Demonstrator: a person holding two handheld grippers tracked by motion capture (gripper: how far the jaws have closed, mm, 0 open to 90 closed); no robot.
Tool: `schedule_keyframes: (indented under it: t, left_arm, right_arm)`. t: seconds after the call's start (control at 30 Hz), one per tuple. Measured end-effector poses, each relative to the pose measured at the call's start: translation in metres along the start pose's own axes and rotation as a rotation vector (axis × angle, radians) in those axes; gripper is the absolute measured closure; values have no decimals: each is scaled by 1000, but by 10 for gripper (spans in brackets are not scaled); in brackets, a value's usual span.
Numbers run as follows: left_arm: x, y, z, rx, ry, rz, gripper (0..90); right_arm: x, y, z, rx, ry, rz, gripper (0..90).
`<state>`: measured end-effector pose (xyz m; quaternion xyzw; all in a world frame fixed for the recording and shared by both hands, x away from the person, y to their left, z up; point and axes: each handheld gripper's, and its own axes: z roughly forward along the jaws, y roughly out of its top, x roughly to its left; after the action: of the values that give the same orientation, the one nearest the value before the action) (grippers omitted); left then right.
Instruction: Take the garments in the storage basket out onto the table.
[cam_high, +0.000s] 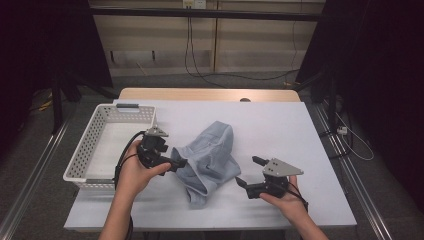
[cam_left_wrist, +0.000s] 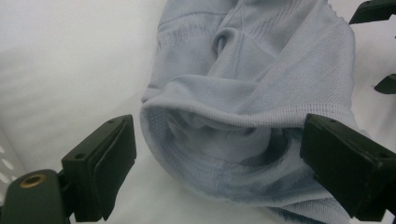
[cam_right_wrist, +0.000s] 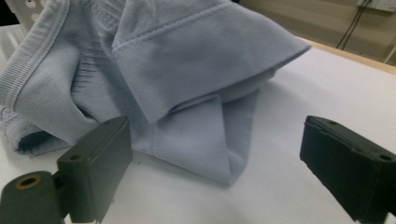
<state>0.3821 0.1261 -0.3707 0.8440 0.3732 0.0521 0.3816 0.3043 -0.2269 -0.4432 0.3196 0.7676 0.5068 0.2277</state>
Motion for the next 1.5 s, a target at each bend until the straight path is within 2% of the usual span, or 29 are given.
schedule_keyframes:
  t: [0.1, 0.27, 0.33, 0.43, 0.53, 0.6, 0.67, 0.77, 0.83, 0.87, 0.93, 1.03, 1.07, 1.13, 1.17, 1.2, 1.23, 1.27, 1.3, 1.37, 1.4, 1.5]
  left_arm:
    - [1, -1, 1, 7, -2, 1, 110]
    - [3, -3, 3, 8, 4, -9, 109]
    - [2, -3, 2, 3, 7, -14, 109]
    - [2, -3, 1, 8, 1, -13, 110]
    - [2, -4, 2, 2, 1, -21, 115]
    - [2, -4, 2, 2, 5, -21, 116]
    - [2, -4, 2, 0, 8, -21, 116]
    - [2, -5, 1, -2, 6, -21, 116]
    - [2, -5, 1, -2, 10, -24, 117]
    - [2, -6, 2, 0, 8, -24, 117]
    - [3, -7, 2, 5, 3, -24, 118]
    - [2, -8, 2, 2, 3, -25, 118]
    - [2, -8, 2, 6, 2, -25, 118]
    - [1, -8, 2, 5, 6, -23, 118]
    - [1, -8, 3, 4, 6, -22, 118]
    - [0, -8, 3, 7, 4, -20, 118]
    - [0, -8, 3, 12, -2, -20, 118]
    - [-1, -9, 3, 11, 1, -19, 118]
    - [-1, -9, 3, 14, 3, -16, 118]
    - [-1, -10, 3, 15, 2, -19, 118]
    - [-2, -10, 3, 16, 3, -19, 118]
    - [-3, -10, 4, 20, 0, -19, 118]
  right_arm:
    - [4, 4, 8, 4, 13, -8, 115]
    - [9, 10, 22, 10, 53, -4, 223]
    - [12, 13, 27, 19, 75, -2, 317]
    - [15, 16, 34, 44, 78, -2, 380]
    - [18, 18, 40, 62, 49, -37, 474]
    - [17, 20, 44, 68, 49, -27, 494]
    - [16, 22, 47, 70, 42, -38, 548]
    - [13, 26, 50, 65, 44, -16, 671]
    - [14, 26, 51, 50, 84, 12, 636]
    - [15, 26, 51, 56, 87, 6, 573]
    - [17, 26, 51, 42, 56, -1, 440]
    - [18, 26, 51, 18, 72, 34, 266]
    - [20, 26, 53, 21, 90, 40, 215]
    - [24, 26, 56, 47, 126, 28, 182]
    - [27, 26, 57, 62, 117, 4, 187]
    - [29, 26, 59, 77, 89, -24, 241]
    - [30, 25, 60, 87, 51, -50, 361]
    - [30, 25, 61, 84, 22, -57, 433]
    - [28, 25, 61, 80, 19, -39, 483]
    - [24, 25, 59, 73, 13, -13, 667]
    - [22, 26, 58, 68, 9, -7, 729]
    - [12, 27, 54, 58, 17, 45, 846]
